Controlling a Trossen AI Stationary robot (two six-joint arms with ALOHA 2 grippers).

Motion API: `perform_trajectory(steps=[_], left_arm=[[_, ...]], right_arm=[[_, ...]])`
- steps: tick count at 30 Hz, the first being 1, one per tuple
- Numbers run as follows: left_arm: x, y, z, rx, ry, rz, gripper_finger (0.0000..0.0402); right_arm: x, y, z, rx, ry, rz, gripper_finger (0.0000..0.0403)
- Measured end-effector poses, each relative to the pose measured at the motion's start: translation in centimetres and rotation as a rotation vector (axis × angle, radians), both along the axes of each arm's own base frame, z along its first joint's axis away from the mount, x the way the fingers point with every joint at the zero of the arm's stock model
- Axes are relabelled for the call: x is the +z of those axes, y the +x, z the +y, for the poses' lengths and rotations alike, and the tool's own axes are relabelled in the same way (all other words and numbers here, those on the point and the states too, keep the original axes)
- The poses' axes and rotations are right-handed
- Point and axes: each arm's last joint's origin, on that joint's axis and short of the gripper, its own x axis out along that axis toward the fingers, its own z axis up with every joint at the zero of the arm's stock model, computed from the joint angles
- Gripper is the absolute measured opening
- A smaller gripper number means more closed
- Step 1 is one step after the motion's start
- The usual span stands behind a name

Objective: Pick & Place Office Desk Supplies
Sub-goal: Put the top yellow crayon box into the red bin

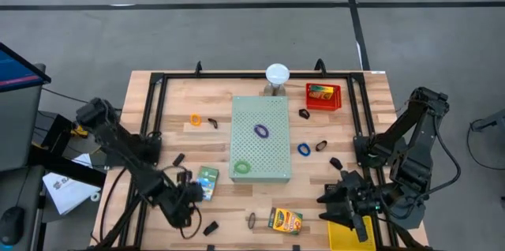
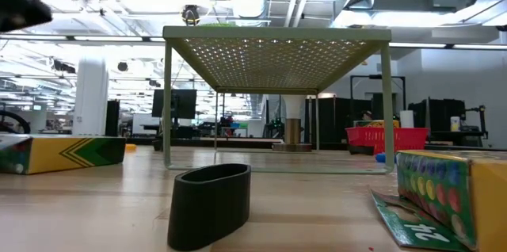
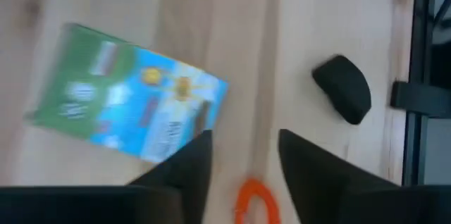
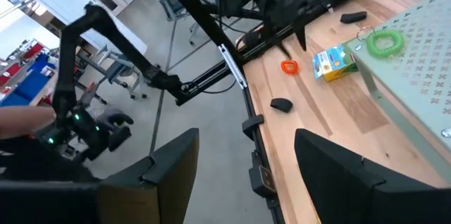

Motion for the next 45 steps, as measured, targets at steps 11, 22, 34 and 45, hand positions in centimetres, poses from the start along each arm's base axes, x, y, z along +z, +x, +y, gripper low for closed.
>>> perform_trajectory(steps=[11,22,34,45], left_arm=[[-4.6,1.4,-4.9,-0.02,0.055,0.067,0.0268],[-1.7,2.8,-7.2,-0.025,-0.223,0.002,0.0233],[5.0,5.0,-9.0,0.159,-0.873,-0.246,0.0205],[8.7,4.8,-8.6,-0.027,-0.124,-0.038,0.0205]], right_arm=[[-0.1,-0.1,0.0,0.001,-0.001,0.008,0.023],[-0.2,-0.1,0.0,0.002,0.005,0.022,0.023],[-0.2,-0.1,0.0,0.021,-0.007,0.024,0.023],[-0.2,-0.2,0.0,0.02,-0.019,0.019,0.023]])
